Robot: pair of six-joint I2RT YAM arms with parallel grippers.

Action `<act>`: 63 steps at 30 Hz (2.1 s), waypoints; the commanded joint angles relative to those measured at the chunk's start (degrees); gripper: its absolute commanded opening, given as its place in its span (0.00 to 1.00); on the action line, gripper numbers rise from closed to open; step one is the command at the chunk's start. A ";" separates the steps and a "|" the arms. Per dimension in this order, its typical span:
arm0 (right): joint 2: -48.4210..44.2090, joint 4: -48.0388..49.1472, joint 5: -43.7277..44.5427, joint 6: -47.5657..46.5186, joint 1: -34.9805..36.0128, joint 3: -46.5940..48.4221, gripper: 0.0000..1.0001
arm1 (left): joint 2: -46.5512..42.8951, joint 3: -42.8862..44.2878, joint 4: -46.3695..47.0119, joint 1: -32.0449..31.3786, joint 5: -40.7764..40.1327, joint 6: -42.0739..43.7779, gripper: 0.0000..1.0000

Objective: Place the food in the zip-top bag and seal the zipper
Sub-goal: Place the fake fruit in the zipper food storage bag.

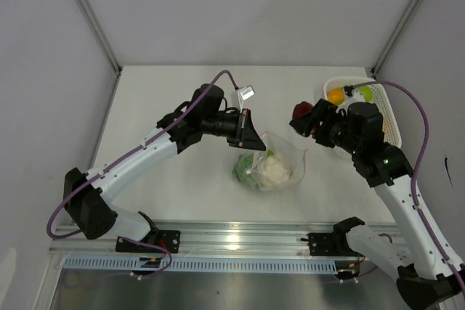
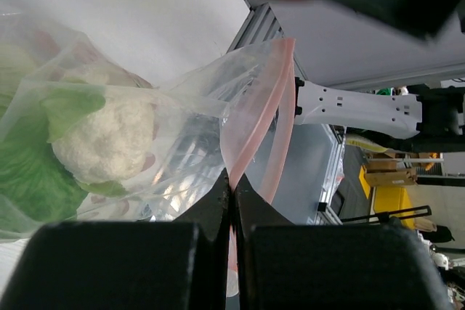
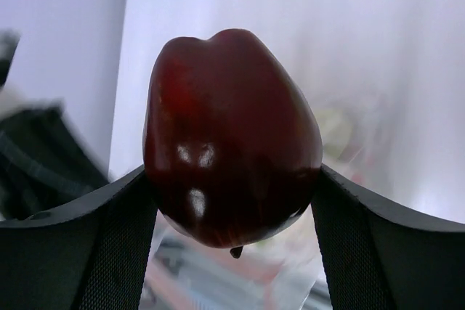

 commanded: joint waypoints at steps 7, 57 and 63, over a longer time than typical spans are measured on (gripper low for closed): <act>-7.83 -14.89 8.52 2.54 25.52 7.86 0.05 | 0.81 5.51 -2.77 0.34 -1.95 -0.38 0.01; 4.73 -27.63 17.87 -4.05 28.27 13.83 0.99 | -1.47 8.16 -5.60 -1.07 -3.45 -0.29 0.01; 1.13 -30.35 14.96 -3.27 28.27 19.81 0.99 | -1.12 9.12 -5.95 -1.16 -3.63 0.06 0.01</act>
